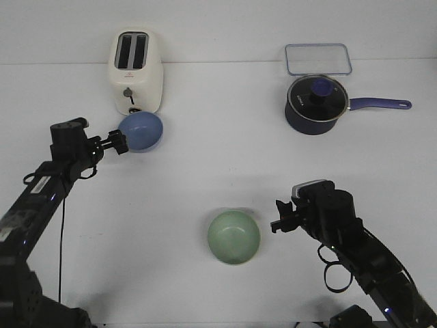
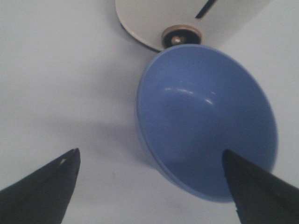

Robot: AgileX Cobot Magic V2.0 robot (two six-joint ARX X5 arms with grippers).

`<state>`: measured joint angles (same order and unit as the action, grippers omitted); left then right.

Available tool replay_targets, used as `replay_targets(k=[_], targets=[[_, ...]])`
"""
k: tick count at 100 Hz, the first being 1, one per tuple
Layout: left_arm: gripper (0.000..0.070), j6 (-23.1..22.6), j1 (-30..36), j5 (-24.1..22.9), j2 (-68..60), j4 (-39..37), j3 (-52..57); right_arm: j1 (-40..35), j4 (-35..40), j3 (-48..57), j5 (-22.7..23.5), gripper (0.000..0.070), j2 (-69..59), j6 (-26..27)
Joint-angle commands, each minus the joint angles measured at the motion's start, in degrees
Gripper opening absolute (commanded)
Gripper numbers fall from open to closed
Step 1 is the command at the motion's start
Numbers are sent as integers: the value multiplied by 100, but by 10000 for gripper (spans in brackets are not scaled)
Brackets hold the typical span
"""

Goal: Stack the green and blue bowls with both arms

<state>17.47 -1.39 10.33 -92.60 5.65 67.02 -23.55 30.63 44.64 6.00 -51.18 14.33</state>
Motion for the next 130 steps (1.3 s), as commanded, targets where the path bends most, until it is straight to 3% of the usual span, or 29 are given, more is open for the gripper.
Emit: replay_targets(k=[1,16,21,26,36,66,81,104,130], targets=[[574,-70,-9,92,-555,59,420,-22,-57,77,-4,293,-26,-72],[570,79,-9,260,-1403,225,1071,-22,-57,77,-7,293,-26,-87],[521,125,-2,350,-1589,245,1204,-20,-55,77,-9,293,-26,-90],[383,149,7,382,-1714,247,1276,-22,-52,77,-9,293,-26,-87],[0,157,28,382,-1759,249,1292,-20,-50,77,-22,293,-26,-87],[14,-149,162,529,-898,868,1294,378,-61,68,-741,293,-28,-343],[14,-466,503,863,-39,1550,1294,1228,-55,-26,-627,294,-28,-352],[14,-649,1799,927,861,2140,1095,2293,-79,-417,-136,294,-28,-457],[14,-542,3504,922,852,1976,348,2426,-105,-520,46,293,-28,-476]])
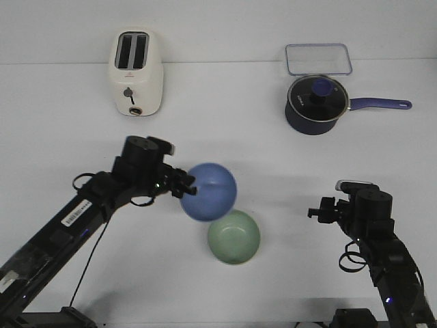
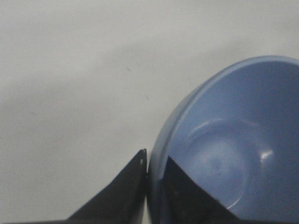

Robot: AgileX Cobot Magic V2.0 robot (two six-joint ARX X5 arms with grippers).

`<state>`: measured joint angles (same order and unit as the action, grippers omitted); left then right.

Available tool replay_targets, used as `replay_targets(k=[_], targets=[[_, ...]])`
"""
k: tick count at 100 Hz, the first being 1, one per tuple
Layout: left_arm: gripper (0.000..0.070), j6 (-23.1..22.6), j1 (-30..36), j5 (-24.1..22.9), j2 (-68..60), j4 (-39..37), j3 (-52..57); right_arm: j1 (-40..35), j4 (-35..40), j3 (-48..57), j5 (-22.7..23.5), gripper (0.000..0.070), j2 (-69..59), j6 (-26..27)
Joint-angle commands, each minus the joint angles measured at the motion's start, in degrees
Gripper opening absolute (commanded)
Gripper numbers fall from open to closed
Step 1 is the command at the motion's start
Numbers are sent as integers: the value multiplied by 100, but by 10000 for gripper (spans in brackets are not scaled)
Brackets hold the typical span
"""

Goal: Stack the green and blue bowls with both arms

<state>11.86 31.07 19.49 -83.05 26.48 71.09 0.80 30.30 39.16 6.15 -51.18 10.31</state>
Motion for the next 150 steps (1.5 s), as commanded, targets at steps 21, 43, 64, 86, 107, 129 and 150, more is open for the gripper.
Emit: replay_targets(k=[21,43,64,86,107,129,150], targets=[[14,107,951,4,-142,-393,-496,-9,-72,31,55,293,-28,-76],[64,63,1178,-310,-400,-466,-529,-9,-90,31,61,293,-28,-76],[462,26,1167,-297,-319,-603,-481,-9,-114,28,142,293,-28,-79],[457,-282,509,-1064,573,-492,-455,-9,-168,31,258,293,2,-146],[109,-522,-595,-2323,1843,-374,-496,-9,-645,20,616,7,372,-164],[14,-835,-1563,-2789,3541,-1233,-2057,-9,-2046,-791,1019,0,1620,-310],[13,-949,-2153,-2857,5510,-3261,-4444,-9,-2837,-1851,243,0,3182,-420]])
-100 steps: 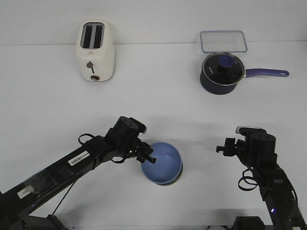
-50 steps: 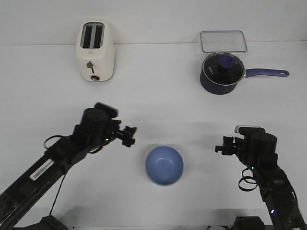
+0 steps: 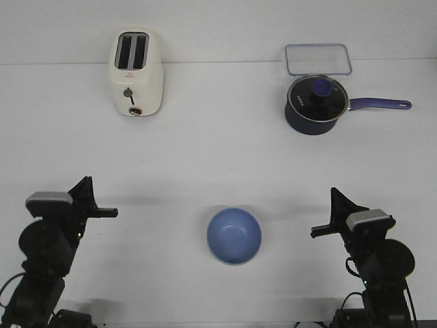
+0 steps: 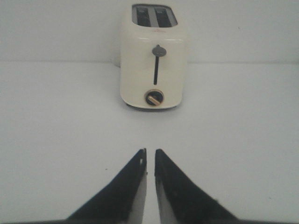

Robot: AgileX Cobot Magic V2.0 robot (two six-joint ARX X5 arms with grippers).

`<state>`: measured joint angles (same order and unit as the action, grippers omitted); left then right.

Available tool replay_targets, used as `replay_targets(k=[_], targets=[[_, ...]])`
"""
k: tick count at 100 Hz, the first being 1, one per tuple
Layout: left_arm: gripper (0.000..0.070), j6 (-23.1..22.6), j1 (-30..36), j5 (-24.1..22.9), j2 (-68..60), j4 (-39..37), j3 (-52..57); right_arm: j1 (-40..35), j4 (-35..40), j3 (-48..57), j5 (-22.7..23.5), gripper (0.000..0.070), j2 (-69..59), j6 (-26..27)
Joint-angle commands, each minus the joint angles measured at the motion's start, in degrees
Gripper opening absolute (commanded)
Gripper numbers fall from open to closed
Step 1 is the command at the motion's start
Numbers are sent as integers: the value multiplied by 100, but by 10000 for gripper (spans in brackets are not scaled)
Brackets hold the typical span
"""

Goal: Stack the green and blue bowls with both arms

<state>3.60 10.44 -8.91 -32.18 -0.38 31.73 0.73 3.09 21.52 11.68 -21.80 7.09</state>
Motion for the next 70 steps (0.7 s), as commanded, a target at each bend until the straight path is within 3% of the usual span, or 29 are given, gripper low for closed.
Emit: replay_targets(k=[1,14,70], targets=[[13,-122,-114,-17,483,-623,-579,-2,-116,-103,-361,0,284,-98],[15,-94,-330,-20,931,-667,-933,-2,-186,-151,-776,0,503,-94],[15,-101,-367,-13,1193,-726,-894,-2,-393,-151,-763,0,527,-96]])
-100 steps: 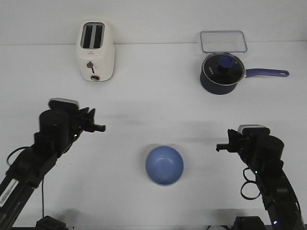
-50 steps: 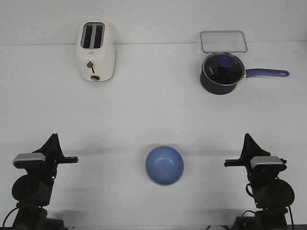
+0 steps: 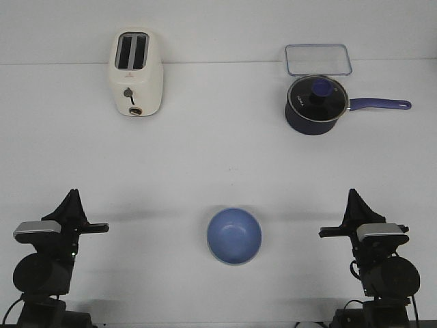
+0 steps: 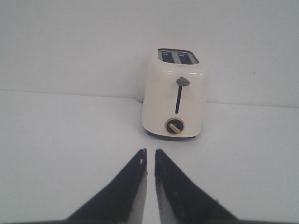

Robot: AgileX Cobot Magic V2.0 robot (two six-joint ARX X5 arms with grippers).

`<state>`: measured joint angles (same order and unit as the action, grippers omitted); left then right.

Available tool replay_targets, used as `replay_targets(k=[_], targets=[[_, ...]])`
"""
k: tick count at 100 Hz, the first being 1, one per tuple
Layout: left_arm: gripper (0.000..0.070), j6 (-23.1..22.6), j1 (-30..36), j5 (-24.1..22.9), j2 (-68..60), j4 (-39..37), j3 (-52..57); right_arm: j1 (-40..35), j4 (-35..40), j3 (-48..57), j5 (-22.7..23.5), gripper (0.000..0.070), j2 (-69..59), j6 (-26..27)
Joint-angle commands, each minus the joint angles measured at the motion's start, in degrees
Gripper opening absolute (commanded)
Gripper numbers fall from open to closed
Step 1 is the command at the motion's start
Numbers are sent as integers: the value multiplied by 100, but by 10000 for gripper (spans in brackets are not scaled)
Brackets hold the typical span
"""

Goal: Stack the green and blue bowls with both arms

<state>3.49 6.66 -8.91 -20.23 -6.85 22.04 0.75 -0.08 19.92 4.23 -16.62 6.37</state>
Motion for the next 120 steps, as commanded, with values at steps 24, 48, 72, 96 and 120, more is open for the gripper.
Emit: replay_targets(k=[24,48,72,96,120], targets=[[15,-271,9,-13,37,-50,59,-4,-76,9,-20,0,7,-24],[15,-291,-251,197,822,-94,-785,-4,-76,9,-20,0,7,-24],[15,-306,-640,737,1919,-52,-1735,-4,-76,9,-17,0,7,-24],[15,-256,-636,743,2006,-184,-2127,-2,-74,11,-17,0,7,-24],[15,-260,-636,743,2006,-186,-2124,-4,-92,11,-17,0,9,-24]])
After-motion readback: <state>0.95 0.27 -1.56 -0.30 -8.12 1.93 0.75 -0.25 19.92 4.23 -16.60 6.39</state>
